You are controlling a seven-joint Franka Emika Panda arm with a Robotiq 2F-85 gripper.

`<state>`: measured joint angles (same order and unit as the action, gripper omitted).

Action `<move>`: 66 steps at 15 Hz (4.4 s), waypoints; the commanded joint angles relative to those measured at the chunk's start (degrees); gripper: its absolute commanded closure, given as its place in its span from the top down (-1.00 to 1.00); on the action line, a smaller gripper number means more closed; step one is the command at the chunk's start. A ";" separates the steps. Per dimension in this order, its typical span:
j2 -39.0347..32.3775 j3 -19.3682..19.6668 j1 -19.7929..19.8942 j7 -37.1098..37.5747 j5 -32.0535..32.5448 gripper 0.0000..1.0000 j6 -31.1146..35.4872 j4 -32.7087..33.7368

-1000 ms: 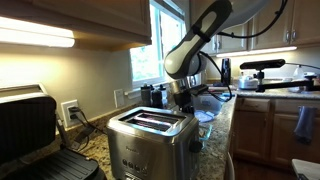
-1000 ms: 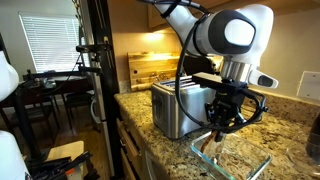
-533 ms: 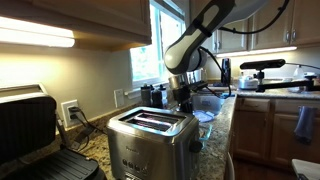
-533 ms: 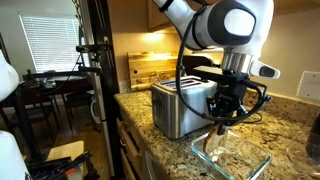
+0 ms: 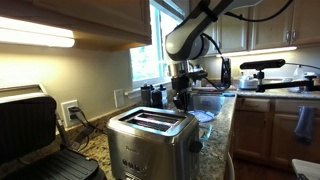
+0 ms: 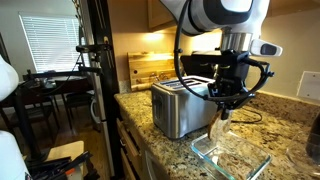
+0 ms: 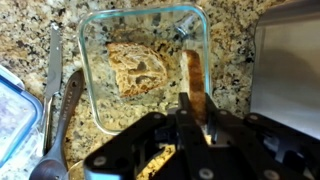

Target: Put a slice of bread in the toaster

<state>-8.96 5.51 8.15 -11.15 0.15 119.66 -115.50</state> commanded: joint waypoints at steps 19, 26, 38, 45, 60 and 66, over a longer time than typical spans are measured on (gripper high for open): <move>16.87 -0.53 -1.74 0.73 1.98 -0.86 -3.43 -6.87; 19.07 -1.14 -2.70 1.24 2.98 -0.86 -3.48 -6.94; 24.00 -5.66 -5.90 7.25 5.64 -0.86 -6.32 -7.85; 26.26 -9.70 -8.53 13.40 6.50 -0.86 -9.52 -7.68; 23.88 -11.02 -9.47 16.34 6.03 -0.86 -9.91 -6.35; 22.48 -10.92 -9.46 16.20 5.98 -0.86 -9.84 -5.24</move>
<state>13.93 -5.75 -0.80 3.49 5.23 110.71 -121.48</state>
